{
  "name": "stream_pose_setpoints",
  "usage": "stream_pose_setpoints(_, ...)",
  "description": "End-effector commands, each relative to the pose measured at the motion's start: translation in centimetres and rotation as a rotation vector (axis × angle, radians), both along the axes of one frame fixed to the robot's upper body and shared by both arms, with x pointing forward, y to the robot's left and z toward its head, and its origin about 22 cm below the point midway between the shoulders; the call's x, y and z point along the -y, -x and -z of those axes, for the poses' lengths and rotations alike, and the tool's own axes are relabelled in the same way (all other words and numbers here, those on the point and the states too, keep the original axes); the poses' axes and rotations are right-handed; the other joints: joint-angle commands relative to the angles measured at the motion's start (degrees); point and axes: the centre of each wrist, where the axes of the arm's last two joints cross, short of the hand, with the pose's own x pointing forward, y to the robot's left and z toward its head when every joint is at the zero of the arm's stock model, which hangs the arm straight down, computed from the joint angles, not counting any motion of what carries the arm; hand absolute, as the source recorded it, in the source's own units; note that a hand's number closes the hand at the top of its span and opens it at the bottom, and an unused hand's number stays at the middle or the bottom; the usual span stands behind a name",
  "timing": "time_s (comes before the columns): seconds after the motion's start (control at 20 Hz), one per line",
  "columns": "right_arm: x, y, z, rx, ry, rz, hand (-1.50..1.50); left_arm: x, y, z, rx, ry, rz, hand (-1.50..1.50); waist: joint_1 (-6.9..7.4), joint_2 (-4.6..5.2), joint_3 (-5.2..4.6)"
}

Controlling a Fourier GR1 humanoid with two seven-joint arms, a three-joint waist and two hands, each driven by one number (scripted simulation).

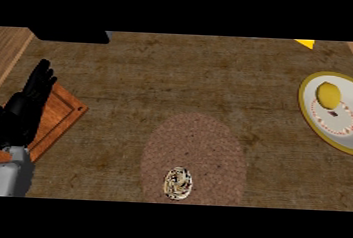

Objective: Pick the lemon from the placemat and place it in the bowl

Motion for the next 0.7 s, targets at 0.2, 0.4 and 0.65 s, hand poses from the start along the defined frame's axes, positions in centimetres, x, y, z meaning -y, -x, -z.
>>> stream_pose_setpoints(0.2, 4.9, 7.7, -0.2, 0.026, -0.071, -0.019, -1.50, 0.1, 0.6, 0.8, 0.000, 0.015, -0.002, 0.00, 0.17, 0.30, 0.25)
stream_pose_setpoints(0.4, 5.4, 9.4, 0.7, 0.033, -0.126, -0.100, -1.50, 1.0, 0.3, 0.0, -0.004, 0.017, 0.001, 0.00, -0.22, -0.05, 0.33)
stream_pose_setpoints(0.65, 6.5, 10.2, -1.7, 0.100, -0.158, -0.129, -1.50, 0.4, 0.0, -0.3, 0.000, 0.002, 0.000, 0.00, -0.58, -0.20, 0.28)
